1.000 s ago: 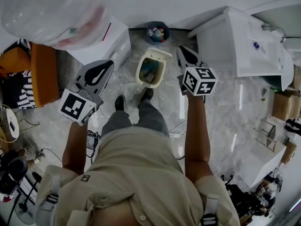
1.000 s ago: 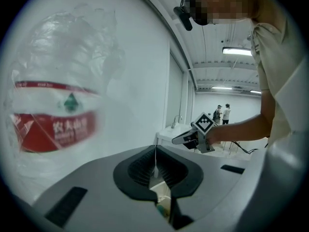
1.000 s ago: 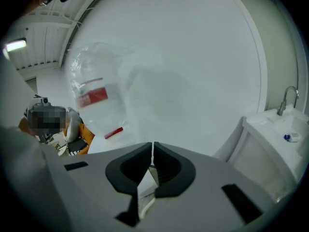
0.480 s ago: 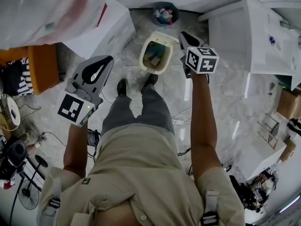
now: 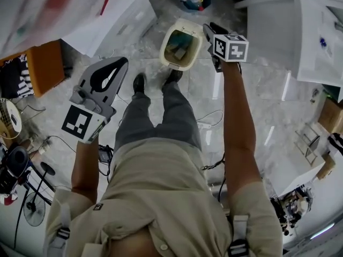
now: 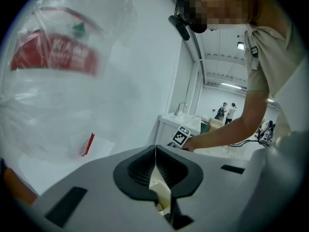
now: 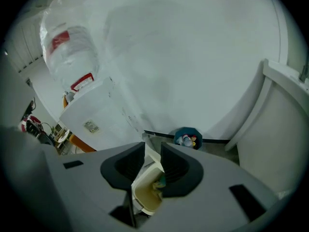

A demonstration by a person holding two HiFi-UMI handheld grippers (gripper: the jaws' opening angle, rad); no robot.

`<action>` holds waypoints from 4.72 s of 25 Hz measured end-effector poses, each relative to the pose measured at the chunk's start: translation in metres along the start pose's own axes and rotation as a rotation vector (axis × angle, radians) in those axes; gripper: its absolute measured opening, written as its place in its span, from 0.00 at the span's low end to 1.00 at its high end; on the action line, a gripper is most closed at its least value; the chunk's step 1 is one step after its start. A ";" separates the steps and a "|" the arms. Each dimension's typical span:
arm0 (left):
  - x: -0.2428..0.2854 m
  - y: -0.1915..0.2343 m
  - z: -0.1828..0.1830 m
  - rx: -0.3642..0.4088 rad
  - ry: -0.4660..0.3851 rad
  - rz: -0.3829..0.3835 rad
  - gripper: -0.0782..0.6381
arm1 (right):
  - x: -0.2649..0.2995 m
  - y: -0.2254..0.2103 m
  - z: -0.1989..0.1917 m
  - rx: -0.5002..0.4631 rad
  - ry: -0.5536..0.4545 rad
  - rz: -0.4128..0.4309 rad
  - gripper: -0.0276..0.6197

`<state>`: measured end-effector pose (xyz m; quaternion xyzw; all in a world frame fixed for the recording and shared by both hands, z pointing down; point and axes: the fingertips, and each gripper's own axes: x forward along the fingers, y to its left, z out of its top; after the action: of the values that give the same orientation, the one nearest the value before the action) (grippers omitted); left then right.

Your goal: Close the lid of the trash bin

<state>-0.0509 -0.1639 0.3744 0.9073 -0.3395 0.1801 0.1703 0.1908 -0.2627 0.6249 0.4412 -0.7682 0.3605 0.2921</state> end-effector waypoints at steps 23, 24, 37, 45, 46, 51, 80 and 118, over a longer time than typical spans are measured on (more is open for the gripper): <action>0.022 0.001 -0.057 -0.089 0.021 -0.009 0.14 | 0.076 -0.044 -0.066 0.039 0.133 -0.014 0.19; 0.022 0.001 -0.057 -0.089 0.017 -0.012 0.14 | 0.077 -0.044 -0.068 0.044 0.133 -0.016 0.18; 0.024 -0.001 -0.070 -0.086 0.052 -0.026 0.14 | 0.067 -0.032 -0.090 0.053 0.153 0.003 0.14; 0.023 0.001 -0.070 -0.080 0.053 -0.038 0.14 | 0.060 -0.016 -0.111 0.056 0.177 0.011 0.12; 0.023 0.001 -0.070 -0.080 0.052 -0.039 0.14 | 0.059 -0.014 -0.114 0.055 0.180 0.011 0.12; 0.022 0.002 -0.070 -0.078 0.053 -0.044 0.14 | 0.056 -0.003 -0.131 0.076 0.200 0.018 0.11; 0.020 0.009 -0.112 -0.097 0.124 -0.048 0.14 | 0.106 0.051 -0.304 0.173 0.514 0.068 0.11; 0.040 0.013 -0.183 -0.109 0.262 -0.061 0.14 | 0.177 0.033 -0.386 0.220 0.626 0.072 0.09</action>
<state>-0.0698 -0.1168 0.5549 0.8752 -0.2959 0.2732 0.2679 0.1339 -0.0211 0.9708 0.3106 -0.6125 0.5695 0.4517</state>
